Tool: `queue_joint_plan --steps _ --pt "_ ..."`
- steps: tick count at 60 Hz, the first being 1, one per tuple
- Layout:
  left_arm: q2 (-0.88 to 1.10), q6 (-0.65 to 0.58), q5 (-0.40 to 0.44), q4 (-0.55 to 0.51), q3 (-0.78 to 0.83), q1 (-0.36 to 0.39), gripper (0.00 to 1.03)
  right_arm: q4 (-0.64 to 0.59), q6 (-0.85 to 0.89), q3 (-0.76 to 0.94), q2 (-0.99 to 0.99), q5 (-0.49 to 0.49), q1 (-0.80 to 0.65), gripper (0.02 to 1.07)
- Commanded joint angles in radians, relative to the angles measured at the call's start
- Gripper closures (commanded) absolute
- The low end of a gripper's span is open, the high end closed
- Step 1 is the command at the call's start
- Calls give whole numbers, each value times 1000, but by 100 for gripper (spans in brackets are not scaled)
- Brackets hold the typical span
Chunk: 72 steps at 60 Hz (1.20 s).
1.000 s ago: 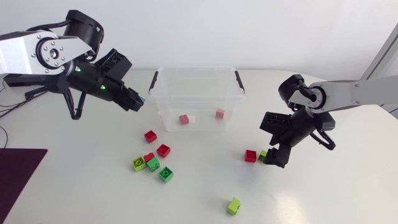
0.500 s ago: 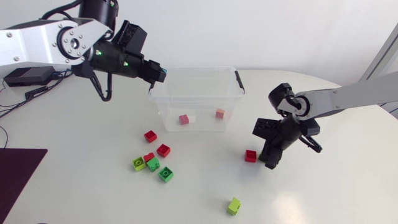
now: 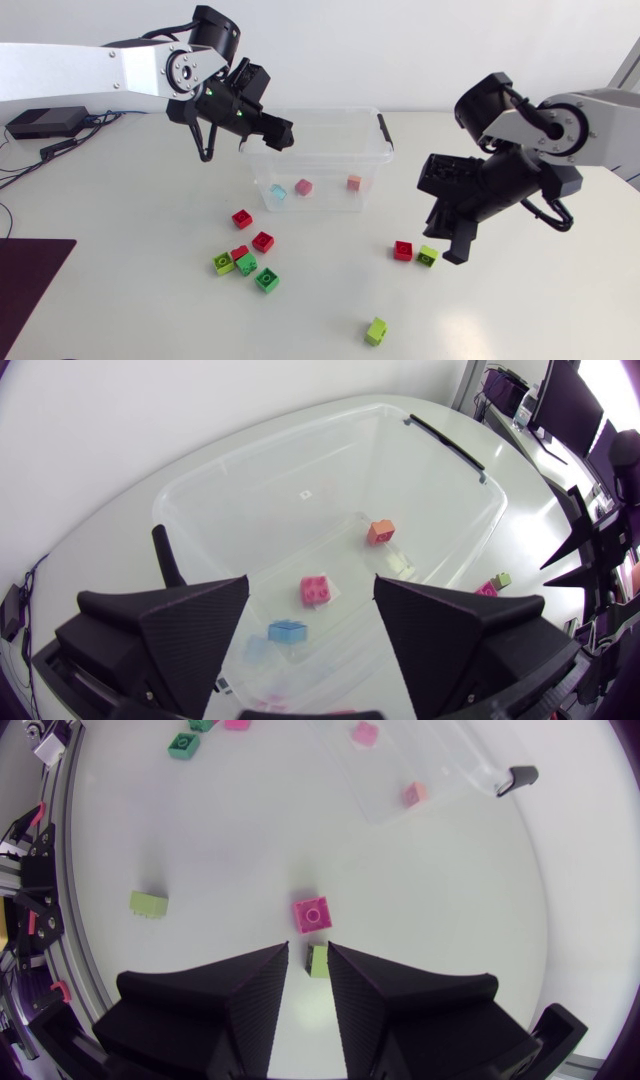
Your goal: Pick up the duplo bricks and place them in the container
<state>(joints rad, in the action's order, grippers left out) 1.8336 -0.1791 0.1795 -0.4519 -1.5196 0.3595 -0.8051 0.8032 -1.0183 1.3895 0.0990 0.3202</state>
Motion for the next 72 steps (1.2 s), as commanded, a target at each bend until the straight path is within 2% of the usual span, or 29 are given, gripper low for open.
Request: queue_joint_plan --steps 1,6,9,10,13,21,31,39,49,52,56,60,72 --pt "-17 3 6 -31 -25 -19 5 -23 -22 -40 -18 1 10 73" --pt "-56 -10 6 -64 -10 -33 5 -22 -9 -42 13 5 -13 72" --pt "-97 -19 6 -84 13 -39 5 -17 5 -32 32 13 -41 56" --pt "-126 -30 6 -97 30 -42 5 -17 13 -28 49 16 -55 38" --pt "-185 -54 -9 -120 75 -51 5 0 28 -8 71 18 -76 18" --pt "-290 -163 -17 -237 171 -97 5 47 68 21 141 44 -121 15" --pt "-421 -306 -17 -311 331 -151 5 124 96 58 232 53 -135 14" --pt "-496 -385 -23 -327 446 -174 5 165 103 69 296 50 -136 14" --pt "-536 -465 -38 -327 582 -177 5 236 110 96 378 18 -135 22" --pt "-540 -484 -40 -326 613 -177 5 251 116 103 394 10 -135 31" --pt "-539 -507 -40 -298 659 -175 5 270 126 119 401 2 -135 56" --pt "-527 -513 -40 -265 688 -172 5 279 129 126 398 -4 -133 73" --pt "-478 -525 -44 -180 773 -110 5 216 143 123 313 -12 -142 80"
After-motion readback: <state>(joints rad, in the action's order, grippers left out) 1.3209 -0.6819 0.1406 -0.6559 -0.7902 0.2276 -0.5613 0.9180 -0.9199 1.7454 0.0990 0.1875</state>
